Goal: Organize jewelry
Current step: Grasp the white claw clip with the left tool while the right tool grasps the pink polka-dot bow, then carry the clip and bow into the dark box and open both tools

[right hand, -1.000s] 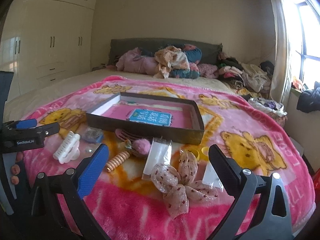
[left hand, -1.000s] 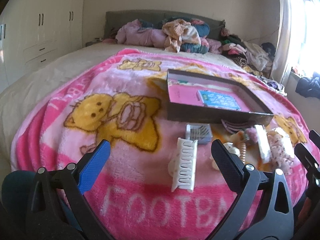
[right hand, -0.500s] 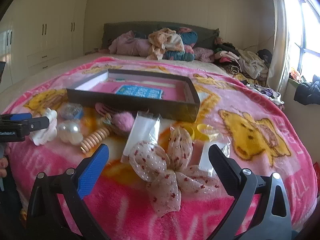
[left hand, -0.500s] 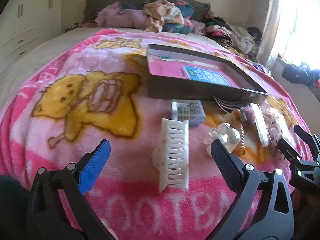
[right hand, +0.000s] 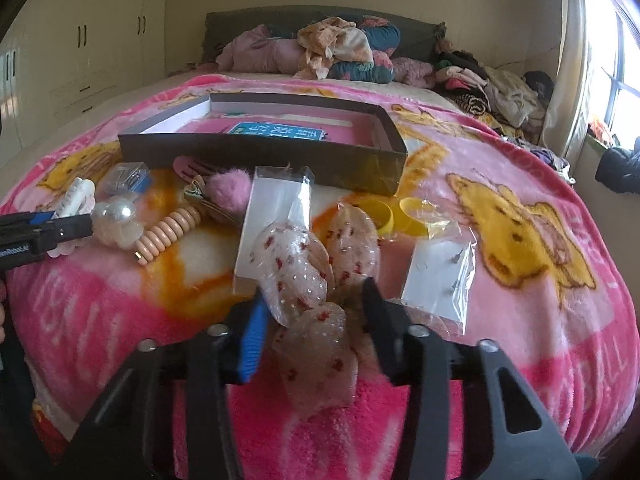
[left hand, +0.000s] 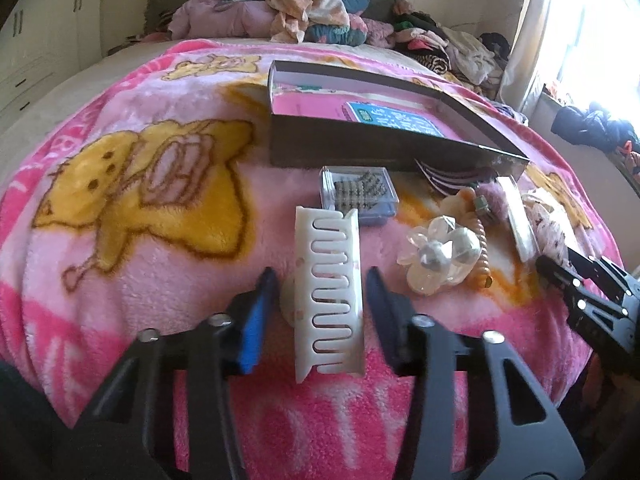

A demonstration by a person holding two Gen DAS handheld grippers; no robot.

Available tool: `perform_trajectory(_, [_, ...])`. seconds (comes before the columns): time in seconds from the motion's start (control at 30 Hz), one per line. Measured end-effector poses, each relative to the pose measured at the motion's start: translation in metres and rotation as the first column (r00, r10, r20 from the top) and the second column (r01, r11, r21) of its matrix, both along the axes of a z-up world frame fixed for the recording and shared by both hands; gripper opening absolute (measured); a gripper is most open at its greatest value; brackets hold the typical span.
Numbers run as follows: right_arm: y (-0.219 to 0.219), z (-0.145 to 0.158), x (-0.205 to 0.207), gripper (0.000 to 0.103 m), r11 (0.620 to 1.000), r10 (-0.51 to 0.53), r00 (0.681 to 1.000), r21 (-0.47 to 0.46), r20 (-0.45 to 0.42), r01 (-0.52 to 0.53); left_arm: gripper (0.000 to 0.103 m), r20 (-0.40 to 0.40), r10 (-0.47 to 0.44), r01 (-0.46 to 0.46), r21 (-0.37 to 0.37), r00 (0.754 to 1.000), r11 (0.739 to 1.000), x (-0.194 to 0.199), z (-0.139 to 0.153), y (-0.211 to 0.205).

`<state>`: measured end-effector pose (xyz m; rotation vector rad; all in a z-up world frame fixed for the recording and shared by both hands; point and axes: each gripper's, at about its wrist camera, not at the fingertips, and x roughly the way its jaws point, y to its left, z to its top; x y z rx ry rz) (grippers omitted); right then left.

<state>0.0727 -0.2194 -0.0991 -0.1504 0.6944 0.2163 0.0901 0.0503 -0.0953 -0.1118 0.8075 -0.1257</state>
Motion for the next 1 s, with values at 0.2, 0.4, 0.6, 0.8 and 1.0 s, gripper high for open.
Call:
perform_trajectory(0.2, [-0.016, 0.013, -0.007, 0.013, 0.995, -0.004, 1.0, 0.105, 0.0, 0.004, 0.019, 0.027, -0.003, 0.003, 0.002, 1.0, 1.0, -0.005, 0.007, -0.001])
perform_trajectory(0.4, [-0.026, 0.029, -0.012, 0.009, 0.984, -0.012, 1.0, 0.176, 0.008, 0.011, 0.019, 0.081, -0.024, 0.025, -0.011, 0.996, 1.0, -0.014, 0.025, -0.009])
perform_trajectory(0.6, [-0.033, 0.046, -0.014, 0.009, 0.978, -0.021, 0.999, 0.21, 0.032, 0.014, 0.019, 0.113, -0.066, 0.067, -0.006, 0.991, 0.998, -0.011, 0.044, -0.022])
perform_trajectory(0.8, [-0.036, 0.065, -0.009, 0.009, 0.975, -0.027, 0.997, 0.22, 0.074, 0.01, 0.019, 0.123, -0.079, 0.081, -0.009, 0.989, 0.997, 0.002, 0.052, -0.031])
perform_trajectory(1.0, [-0.04, 0.085, 0.005, 0.009, 0.974, -0.028, 0.992, 0.229, 0.125, -0.002, 0.019, 0.154, -0.091, 0.091, 0.005, 0.984, 0.996, 0.016, 0.064, -0.039])
